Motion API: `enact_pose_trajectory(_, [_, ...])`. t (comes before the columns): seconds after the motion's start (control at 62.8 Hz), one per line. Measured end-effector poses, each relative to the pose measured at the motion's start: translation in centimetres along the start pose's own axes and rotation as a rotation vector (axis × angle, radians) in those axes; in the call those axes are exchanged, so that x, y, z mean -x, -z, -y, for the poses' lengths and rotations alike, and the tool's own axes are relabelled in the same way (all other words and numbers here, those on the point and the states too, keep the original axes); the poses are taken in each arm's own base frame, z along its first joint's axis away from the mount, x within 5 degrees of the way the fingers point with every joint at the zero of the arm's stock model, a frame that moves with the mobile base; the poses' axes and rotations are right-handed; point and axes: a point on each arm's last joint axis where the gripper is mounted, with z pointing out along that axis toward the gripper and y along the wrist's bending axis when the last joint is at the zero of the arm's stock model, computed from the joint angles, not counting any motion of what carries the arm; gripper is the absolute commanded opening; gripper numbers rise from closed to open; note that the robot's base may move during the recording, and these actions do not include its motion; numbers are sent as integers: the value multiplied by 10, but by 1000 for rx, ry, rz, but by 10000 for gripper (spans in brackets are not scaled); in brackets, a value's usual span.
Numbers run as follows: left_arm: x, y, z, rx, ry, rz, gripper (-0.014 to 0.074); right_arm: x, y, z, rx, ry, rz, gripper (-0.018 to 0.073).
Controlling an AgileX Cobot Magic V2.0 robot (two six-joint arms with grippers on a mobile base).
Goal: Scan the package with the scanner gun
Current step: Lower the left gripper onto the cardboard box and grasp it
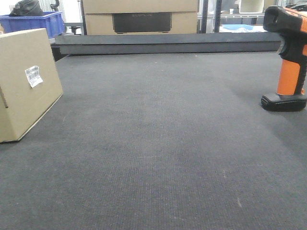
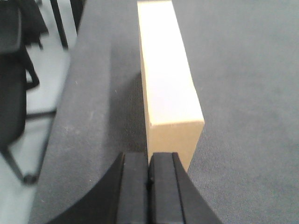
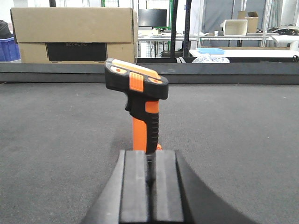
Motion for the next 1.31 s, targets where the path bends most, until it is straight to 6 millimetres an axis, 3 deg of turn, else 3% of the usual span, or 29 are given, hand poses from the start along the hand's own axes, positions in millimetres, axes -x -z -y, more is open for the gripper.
enact_pose_trajectory(0.223, [61, -54, 6, -38, 42, -189, -102, 0, 0, 0, 0, 0, 0, -169])
enact_pose_trajectory(0.414, [91, -89, 11, -75, 68, -326, -66, 0, 0, 0, 0, 0, 0, -169])
enact_pose_trajectory(0.605, [93, -119, 11, -73, 94, -401, 164, 0, 0, 0, 0, 0, 0, -169])
enact_pose_trajectory(0.749, [94, -121, 15, -81, 94, -386, 421, 0, 0, 0, 0, 0, 0, -169])
enact_pose_trajectory(0.86, [96, -121, 26, -104, 75, -361, 539, 0, 0, 0, 0, 0, 0, -169])
enact_pose_trajectory(0.972, [96, -125, 34, -93, 52, -356, 573, 0, 0, 0, 0, 0, 0, -169])
enact_pose_trajectory(1.115, [94, -132, 27, 29, 69, -362, 573, 0, 0, 0, 0, 0, 0, -169])
enact_pose_trajectory(1.306, [93, -136, 25, 47, 87, -369, 571, 0, 0, 0, 0, 0, 0, -169])
